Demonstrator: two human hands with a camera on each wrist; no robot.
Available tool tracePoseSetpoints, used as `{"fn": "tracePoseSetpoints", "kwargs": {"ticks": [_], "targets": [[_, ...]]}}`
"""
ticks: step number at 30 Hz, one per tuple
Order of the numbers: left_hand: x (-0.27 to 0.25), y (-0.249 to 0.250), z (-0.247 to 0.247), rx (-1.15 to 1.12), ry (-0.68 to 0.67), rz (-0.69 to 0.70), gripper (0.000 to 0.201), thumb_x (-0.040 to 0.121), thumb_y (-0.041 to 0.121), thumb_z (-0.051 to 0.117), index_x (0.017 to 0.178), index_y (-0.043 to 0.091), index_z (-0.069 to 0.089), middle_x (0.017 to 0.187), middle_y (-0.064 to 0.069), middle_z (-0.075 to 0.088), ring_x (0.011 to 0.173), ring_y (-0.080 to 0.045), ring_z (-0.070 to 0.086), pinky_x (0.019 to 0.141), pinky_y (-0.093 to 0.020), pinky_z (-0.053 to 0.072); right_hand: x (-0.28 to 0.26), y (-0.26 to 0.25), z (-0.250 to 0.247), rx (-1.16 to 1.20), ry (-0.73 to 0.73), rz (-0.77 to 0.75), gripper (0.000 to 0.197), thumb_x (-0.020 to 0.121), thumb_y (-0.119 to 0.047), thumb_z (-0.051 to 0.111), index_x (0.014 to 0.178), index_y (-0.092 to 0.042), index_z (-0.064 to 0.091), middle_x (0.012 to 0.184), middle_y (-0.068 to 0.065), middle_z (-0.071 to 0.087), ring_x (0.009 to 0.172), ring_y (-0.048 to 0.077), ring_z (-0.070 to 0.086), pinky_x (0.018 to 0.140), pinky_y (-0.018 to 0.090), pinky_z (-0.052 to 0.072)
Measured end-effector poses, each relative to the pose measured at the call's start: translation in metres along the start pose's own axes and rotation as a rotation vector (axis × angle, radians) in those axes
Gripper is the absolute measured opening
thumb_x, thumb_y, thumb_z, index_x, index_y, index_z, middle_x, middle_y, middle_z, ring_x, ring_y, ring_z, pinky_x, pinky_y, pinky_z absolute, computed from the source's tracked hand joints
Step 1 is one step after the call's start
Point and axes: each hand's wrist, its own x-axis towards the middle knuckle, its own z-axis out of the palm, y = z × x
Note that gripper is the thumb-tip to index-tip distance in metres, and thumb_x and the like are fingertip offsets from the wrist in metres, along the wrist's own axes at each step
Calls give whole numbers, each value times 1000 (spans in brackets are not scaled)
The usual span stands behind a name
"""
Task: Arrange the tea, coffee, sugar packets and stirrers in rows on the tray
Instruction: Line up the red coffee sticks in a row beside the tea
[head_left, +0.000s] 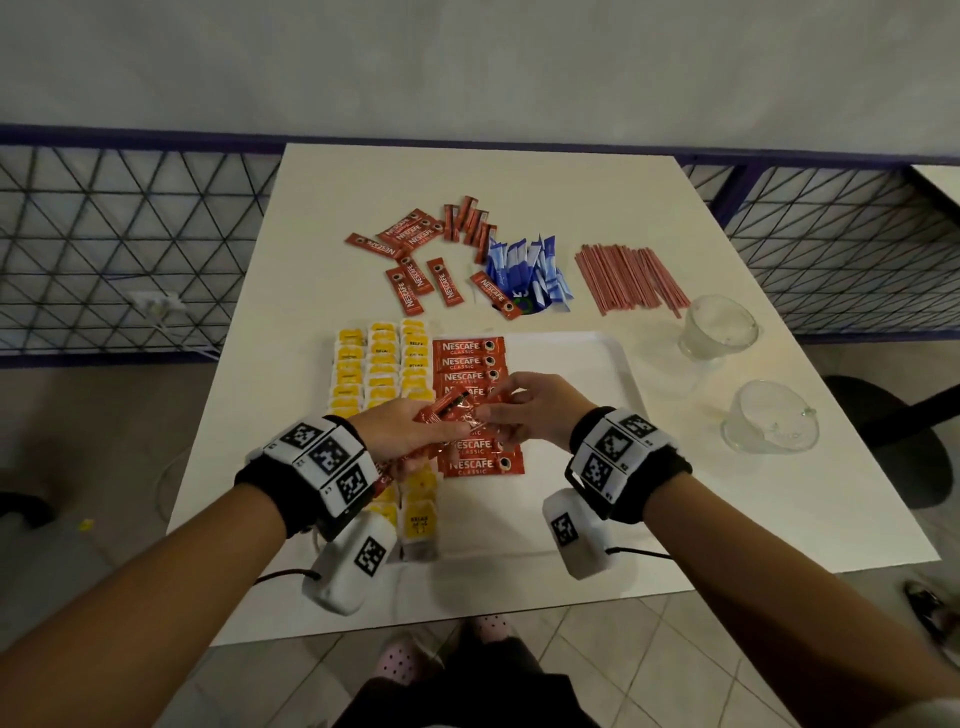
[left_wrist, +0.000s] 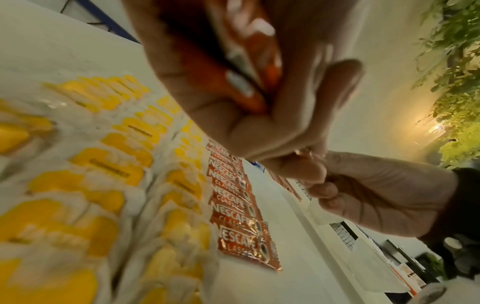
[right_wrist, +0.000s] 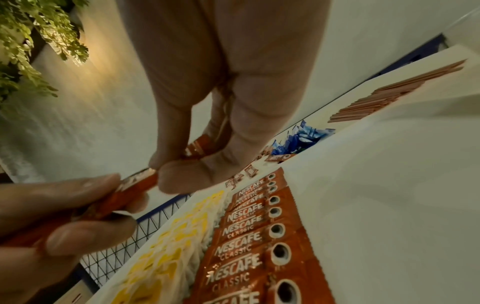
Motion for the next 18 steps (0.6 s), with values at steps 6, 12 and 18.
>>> {"fn": "tracePoseSetpoints", "kwargs": {"ticks": [6, 12, 18], "targets": [[1, -12, -8, -253, 175, 48, 21, 84, 22, 64, 76, 3, 62, 33, 5, 44, 27, -4, 33, 33, -14, 29, -7, 10, -4, -28, -50, 50, 17, 78, -18, 71, 74, -13, 55, 76, 5, 65, 66, 17, 60, 67, 27, 55], [9, -5, 0, -363, 209, 105, 26, 83, 25, 65, 65, 8, 57, 41, 0, 43, 29, -7, 32, 34, -16, 30, -11, 14, 11, -270, -105, 36, 23, 83, -27, 67, 67, -14, 57, 68, 1, 56, 57, 9, 52, 56, 14, 49], [9, -6, 9, -158, 141, 20, 30, 84, 29, 66, 65, 12, 50, 35, 4, 43, 29, -6, 36, 34, -16, 33, -18, 18, 14, -129, -152, 57, 18, 84, -22, 65, 72, -9, 64, 65, 1, 61, 53, 5, 56, 58, 15, 51]]}}
